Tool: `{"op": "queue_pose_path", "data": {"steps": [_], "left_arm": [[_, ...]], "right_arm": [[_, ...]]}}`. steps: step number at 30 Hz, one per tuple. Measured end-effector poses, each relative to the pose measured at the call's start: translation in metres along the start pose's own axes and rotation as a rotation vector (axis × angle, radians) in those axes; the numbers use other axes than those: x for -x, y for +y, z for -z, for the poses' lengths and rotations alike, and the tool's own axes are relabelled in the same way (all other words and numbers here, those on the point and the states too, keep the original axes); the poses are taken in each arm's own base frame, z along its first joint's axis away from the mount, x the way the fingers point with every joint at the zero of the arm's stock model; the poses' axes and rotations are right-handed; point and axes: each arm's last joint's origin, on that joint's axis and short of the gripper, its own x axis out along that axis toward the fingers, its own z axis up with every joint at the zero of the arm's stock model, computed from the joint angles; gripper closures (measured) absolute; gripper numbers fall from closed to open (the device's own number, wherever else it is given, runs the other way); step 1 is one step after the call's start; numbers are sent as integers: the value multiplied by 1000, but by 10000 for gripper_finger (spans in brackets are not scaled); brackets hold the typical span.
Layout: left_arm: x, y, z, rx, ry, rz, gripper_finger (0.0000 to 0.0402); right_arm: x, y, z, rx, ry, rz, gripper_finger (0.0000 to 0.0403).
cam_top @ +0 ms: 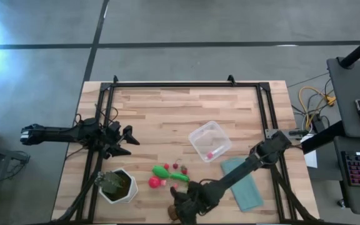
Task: Pick and placing Produce into tupperware
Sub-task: Put the brown kiwi into the transparent bin
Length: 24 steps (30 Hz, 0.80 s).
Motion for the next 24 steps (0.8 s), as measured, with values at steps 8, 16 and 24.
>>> {"op": "queue_pose_path", "data": {"steps": [8, 16, 24], "left_arm": [[0, -1, -1, 14, -8, 4, 103], [1, -5, -9, 362, -84, 45, 103], [1, -36, -50, 129, -132, 175, 103]], "right_arm": [[0, 4, 10, -70, -68, 120, 145], [10, 6, 7, -171, -107, 132, 145], [17, 7, 4, -184, -145, 161, 145]]}}
